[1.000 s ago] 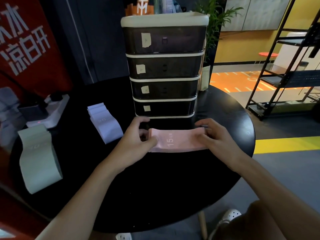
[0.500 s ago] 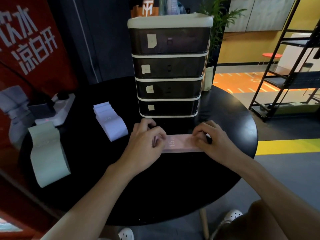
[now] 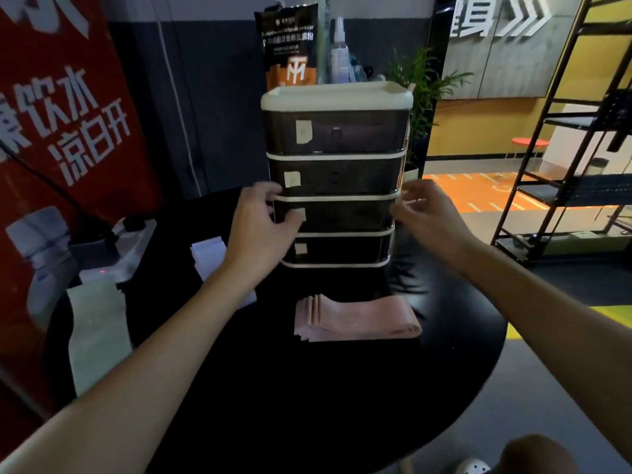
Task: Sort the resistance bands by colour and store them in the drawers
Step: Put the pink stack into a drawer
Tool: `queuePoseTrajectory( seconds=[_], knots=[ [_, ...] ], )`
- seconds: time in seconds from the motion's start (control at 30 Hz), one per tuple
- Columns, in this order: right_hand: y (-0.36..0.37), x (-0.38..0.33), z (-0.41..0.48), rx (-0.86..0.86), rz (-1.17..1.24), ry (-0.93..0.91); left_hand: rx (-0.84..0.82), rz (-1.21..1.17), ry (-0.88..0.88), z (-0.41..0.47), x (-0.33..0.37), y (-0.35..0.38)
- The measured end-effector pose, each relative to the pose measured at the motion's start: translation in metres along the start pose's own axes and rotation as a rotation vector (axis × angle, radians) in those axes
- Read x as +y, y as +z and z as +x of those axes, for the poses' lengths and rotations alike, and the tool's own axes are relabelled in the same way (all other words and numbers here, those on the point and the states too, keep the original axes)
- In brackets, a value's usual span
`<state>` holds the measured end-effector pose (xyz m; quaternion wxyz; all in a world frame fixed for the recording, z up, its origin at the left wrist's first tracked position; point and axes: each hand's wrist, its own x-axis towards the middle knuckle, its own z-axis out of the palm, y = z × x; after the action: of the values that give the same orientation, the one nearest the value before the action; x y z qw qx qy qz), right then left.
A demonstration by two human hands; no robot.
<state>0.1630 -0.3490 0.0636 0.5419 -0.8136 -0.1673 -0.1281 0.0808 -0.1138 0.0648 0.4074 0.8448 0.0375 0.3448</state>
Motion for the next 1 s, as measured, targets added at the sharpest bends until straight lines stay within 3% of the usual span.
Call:
queuePoseTrajectory(
  seconds=[0.23,0.6,0.83,1.0],
  knots=[
    [0.007,-0.012,0.041,0.002,0.162,0.13,-0.214,-0.045,-0.193,0.068,-0.014,0.005],
    [0.011,-0.018,0.029,-0.041,0.267,0.084,-0.214,-0.199,-0.13,0.059,-0.021,0.004],
    [0.007,-0.021,0.021,-0.04,0.31,0.101,-0.187,-0.345,-0.264,0.053,-0.013,-0.001],
    [0.003,-0.022,0.015,-0.037,0.362,0.115,-0.179,-0.387,-0.266,0.047,-0.013,-0.002]
  ],
)
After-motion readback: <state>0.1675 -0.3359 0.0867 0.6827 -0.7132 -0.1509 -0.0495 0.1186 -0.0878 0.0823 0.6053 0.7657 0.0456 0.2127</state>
